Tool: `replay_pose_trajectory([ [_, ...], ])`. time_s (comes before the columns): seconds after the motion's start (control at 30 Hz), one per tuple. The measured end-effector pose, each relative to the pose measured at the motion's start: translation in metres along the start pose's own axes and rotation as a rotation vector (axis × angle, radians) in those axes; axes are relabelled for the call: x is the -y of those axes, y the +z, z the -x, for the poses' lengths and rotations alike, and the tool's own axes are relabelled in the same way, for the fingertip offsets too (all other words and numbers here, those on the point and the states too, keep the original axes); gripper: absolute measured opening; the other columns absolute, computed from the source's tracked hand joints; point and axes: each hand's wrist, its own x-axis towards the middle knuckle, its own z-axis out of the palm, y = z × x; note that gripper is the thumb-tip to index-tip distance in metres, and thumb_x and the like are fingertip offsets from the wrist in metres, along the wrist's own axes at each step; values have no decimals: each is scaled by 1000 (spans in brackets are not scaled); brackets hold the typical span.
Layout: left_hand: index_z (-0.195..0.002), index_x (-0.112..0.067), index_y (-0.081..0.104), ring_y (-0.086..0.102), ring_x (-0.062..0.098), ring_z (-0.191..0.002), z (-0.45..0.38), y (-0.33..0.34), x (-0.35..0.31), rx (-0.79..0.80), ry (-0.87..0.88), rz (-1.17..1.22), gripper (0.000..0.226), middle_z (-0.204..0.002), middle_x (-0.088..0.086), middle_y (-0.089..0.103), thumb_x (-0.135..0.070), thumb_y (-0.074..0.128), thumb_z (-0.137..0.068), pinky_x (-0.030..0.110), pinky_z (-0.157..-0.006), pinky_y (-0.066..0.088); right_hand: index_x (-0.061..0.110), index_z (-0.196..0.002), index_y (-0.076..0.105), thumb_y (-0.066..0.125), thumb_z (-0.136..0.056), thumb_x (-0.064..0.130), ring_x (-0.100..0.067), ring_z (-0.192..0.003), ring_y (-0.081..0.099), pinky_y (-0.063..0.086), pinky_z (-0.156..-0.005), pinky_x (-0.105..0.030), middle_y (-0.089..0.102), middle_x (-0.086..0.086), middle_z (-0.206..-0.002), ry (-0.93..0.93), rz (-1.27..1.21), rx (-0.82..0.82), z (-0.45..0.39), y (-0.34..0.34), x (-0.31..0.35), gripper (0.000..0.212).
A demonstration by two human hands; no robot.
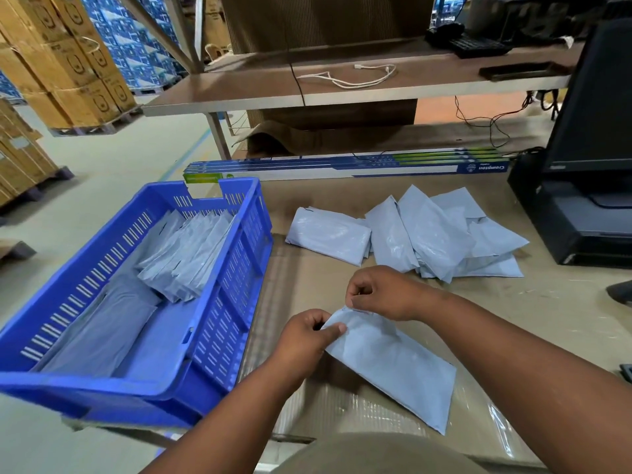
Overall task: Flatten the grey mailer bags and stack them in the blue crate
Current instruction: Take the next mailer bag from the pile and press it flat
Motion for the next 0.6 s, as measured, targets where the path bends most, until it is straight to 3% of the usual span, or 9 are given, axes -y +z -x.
replay_pose_trajectory([
  [0.1, -79, -11, 62, 52, 20, -74, 2, -1, -2, 8, 2, 90, 28, -78, 6, 59, -31, 81, -84, 33, -68, 39, 23, -85, 78, 72, -92, 18, -11, -88, 71, 56, -80, -26, 77, 8, -90, 38, -155, -65, -1, -7, 3, 11],
  [0.23, -81, -12, 60, 56, 22, -73, 2, -2, -5, 42, -28, 213, 22, -80, 12, 60, -23, 79, -85, 31, -65, 44, 17, -87, 79, 71, -92, 14, -15, -89, 74, 59, -88, -35, 78, 3, -89, 68, -204, -67, -3, -15, 0, 10],
  [0.37, -76, -16, 59, 52, 24, -73, 0, -1, -5, 44, -70, 151, 21, -77, 12, 58, -21, 79, -81, 33, -64, 41, 16, -93, 76, 69, -97, 20, -13, -88, 76, 58, -95, -48, 78, 2, -91, 137, -318, -176, -8, -20, -10, 8],
  [0.47, -76, -16, 62, 55, 27, -77, 1, -1, -3, 19, -87, 208, 19, -82, 14, 62, -22, 79, -81, 34, -66, 42, 16, -97, 74, 69, -99, 36, -13, -89, 77, 59, -96, -50, 78, 0, -94, 185, -379, -272, -6, -24, -15, 20],
  [0.6, -77, -16, 63, 55, 25, -78, -1, 0, -3, 16, -79, 198, 20, -83, 14, 63, -24, 81, -81, 35, -68, 42, 23, -97, 79, 70, -93, 61, -15, -93, 77, 62, -93, -41, 79, 4, -96, 274, -367, -9, 7, -4, -16, 39],
])
